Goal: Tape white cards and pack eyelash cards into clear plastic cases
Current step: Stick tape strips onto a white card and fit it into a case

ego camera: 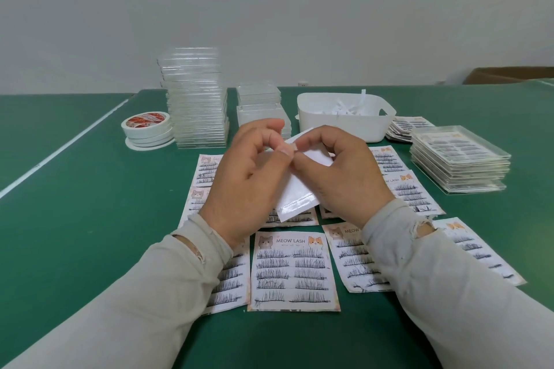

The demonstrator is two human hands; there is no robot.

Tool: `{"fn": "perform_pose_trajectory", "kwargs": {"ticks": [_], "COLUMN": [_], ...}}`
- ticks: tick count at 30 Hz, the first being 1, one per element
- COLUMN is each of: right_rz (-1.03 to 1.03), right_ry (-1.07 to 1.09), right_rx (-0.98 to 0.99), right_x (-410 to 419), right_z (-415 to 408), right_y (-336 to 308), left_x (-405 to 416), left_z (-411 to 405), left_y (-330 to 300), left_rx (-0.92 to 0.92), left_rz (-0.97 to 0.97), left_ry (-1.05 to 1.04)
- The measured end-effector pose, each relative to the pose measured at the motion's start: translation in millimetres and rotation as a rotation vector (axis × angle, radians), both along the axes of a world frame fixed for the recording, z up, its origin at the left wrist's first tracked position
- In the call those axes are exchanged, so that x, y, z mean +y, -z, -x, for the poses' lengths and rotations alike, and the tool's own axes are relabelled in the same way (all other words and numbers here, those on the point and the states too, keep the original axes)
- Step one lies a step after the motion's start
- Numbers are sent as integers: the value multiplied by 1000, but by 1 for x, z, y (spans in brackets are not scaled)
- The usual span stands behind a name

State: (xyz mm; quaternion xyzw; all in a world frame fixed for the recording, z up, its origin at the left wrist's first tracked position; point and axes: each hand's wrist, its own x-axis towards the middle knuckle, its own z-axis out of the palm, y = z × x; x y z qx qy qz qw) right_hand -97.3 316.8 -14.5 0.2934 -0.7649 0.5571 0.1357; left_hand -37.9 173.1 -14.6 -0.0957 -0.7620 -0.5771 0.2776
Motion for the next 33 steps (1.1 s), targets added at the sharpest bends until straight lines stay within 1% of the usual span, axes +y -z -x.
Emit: {"fn": "perform_pose_trajectory", "kwargs": {"ticks": [2,4,7,9,10,13,16,19,21,24,26,28,30,33], "right_rz": [21,34,127,227,260,331,404,537,610,656,610,461,216,-154], "right_ry": [-8,-9,33,77,85,58,44,174,256,279,292,348,420,517], "right_rx": [9,12,-52,-131,-162,-230,-306,-405,-419,-388,-328,-249,-184,-171], "right_x": [-1,-1,-1,1,3,5,4,12,19,29,39,50,58,64], "right_z": [0,1,3,6,7,8,6,10,10,13,28,56,87,131], "right_y": [0,-1,-1,-2,-2,-3,-5,-12,-17,-30,-48,-68,-83,-84], "left_x": [1,1,1,0,-1,-3,-6,-7,-8,-12,-14,-15,-15,-16], "left_z": [-2,-3,-1,2,3,7,10,13,13,14,16,17,18,19], "left_y": [0,1,3,2,2,3,8,11,10,8,8,9,9,11], "left_rx": [3,-2,-43,-146,-215,-379,-408,-423,-422,-363,-330,-314,-301,-296], "left_rz": [104,108,42,-18,-64,-218,-290,-366,-403,-434,-441,-456,-460,-451], "left_ry": [3,-2,-93,-165,-154,-13,3,-17,-41,-78,-109,-121,-128,-121]}}
